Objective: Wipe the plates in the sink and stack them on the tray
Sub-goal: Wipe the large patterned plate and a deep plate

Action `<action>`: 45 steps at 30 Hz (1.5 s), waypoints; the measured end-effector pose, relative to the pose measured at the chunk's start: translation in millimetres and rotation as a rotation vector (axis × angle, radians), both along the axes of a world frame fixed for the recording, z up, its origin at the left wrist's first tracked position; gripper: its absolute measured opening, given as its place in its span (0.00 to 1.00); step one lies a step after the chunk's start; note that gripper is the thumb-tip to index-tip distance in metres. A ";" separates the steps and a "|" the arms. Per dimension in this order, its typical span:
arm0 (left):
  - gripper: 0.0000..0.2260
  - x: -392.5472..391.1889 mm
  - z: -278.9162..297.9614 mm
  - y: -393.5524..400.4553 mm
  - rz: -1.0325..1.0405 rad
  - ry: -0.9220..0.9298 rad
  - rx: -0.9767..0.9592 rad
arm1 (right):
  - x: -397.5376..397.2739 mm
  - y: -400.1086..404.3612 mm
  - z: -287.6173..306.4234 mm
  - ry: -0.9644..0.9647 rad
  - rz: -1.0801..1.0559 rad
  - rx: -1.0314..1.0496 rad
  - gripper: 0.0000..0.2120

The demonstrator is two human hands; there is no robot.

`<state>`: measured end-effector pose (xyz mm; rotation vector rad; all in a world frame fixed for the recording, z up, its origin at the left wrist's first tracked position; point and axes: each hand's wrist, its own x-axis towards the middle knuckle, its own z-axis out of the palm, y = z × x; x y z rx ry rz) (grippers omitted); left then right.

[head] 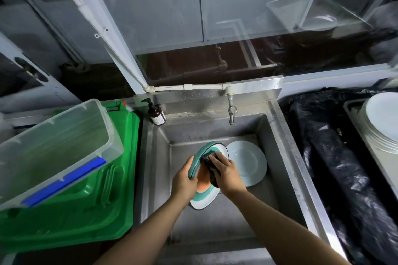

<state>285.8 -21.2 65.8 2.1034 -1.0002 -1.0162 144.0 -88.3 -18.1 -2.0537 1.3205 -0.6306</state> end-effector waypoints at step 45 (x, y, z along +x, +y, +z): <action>0.33 13.9 -19.8 24.7 0.398 0.672 0.154 | 20.3 40.9 4.2 0.191 0.192 0.240 0.29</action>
